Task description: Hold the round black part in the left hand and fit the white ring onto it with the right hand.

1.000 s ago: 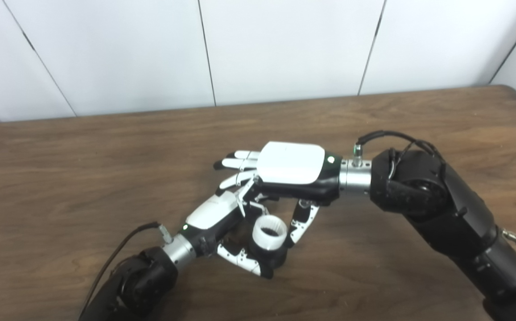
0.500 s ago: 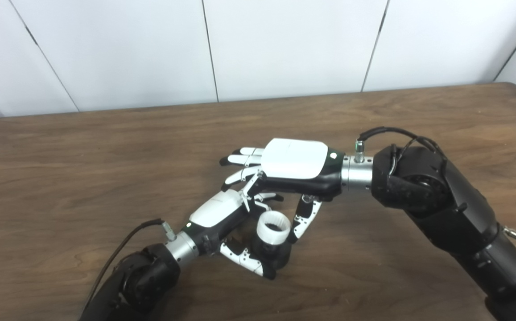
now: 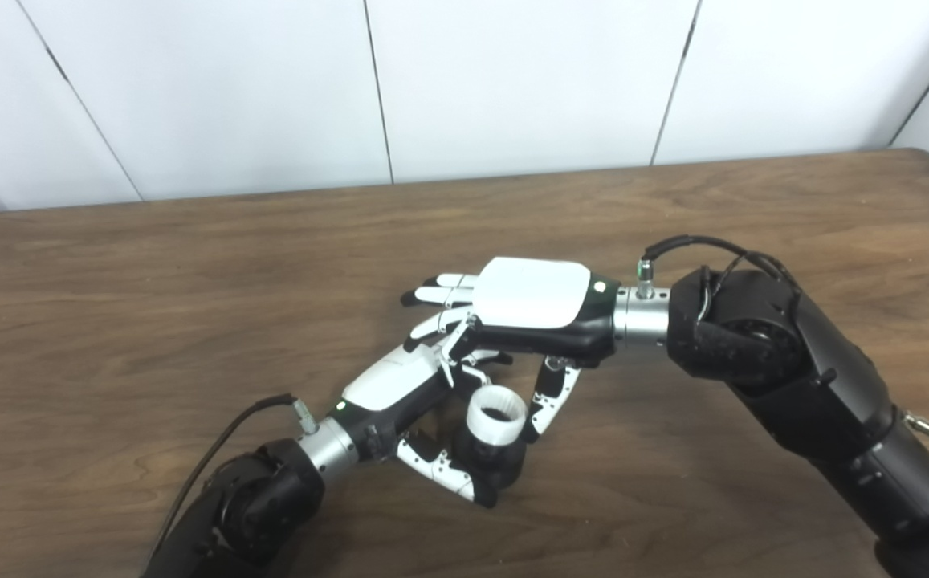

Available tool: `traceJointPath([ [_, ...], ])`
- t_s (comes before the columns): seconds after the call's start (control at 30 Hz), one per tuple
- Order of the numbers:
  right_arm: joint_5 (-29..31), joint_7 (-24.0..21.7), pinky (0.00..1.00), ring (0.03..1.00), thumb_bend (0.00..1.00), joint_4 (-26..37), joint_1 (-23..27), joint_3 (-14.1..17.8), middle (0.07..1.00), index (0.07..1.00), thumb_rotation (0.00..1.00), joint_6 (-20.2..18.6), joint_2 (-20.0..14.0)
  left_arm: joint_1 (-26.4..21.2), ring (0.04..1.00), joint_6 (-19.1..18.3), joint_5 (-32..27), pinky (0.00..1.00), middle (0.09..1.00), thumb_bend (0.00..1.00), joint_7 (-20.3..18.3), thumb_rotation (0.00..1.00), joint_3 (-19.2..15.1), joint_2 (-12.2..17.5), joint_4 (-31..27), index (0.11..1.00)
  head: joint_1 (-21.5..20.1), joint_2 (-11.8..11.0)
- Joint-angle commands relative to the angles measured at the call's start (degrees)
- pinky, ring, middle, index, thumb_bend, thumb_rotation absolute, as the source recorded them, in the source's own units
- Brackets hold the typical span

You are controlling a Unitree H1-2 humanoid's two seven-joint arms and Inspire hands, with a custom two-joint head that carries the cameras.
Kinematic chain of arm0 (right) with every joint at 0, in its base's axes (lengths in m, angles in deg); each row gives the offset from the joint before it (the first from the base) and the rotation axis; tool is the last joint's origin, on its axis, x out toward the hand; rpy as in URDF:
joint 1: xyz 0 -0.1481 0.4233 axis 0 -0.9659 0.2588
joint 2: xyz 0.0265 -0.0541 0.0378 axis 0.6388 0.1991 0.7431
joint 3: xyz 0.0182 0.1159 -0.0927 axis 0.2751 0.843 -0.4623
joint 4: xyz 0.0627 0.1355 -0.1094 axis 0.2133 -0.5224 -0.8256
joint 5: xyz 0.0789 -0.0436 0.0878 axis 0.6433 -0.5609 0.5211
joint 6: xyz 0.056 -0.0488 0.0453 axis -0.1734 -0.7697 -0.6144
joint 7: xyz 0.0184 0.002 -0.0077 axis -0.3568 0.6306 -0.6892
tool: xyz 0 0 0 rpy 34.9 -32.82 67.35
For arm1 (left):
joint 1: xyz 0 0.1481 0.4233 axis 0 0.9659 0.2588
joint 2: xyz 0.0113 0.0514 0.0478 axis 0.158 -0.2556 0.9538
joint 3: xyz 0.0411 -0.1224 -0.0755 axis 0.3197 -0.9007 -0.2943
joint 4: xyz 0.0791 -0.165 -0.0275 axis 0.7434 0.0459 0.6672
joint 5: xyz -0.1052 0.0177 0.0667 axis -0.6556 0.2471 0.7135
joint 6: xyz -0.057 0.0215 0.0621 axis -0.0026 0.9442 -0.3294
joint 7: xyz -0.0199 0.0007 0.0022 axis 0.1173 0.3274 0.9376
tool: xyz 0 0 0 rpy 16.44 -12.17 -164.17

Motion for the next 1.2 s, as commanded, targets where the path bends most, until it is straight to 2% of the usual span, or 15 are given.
traceJointPath([
  [0.0, 0.3, 1.0, 1.0, 1.0, 0.53, 1.4, 1.5, 0.4, 0.866, 0.48, 0.14, 0.6, 0.2, -1.0, 1.0, -0.3, -0.8, 1.0, 0.908, 0.52, -0.2, 0.05, -0.6, 0.0, -2.0, 0.481, 0.3, 0.2],
  [1.17, -1.1, 3.2, 1.0, 1.0, 0.53, -1.0, 0.0, -0.1, 0.892, 0.48, 0.14, 2.9, 1.4, -0.9, 1.0, -0.4, -0.6, 1.0, 0.912, 0.52, -0.4, 0.06, -0.7, -0.5, -2.6, 0.481, 1.9, 0.6],
])
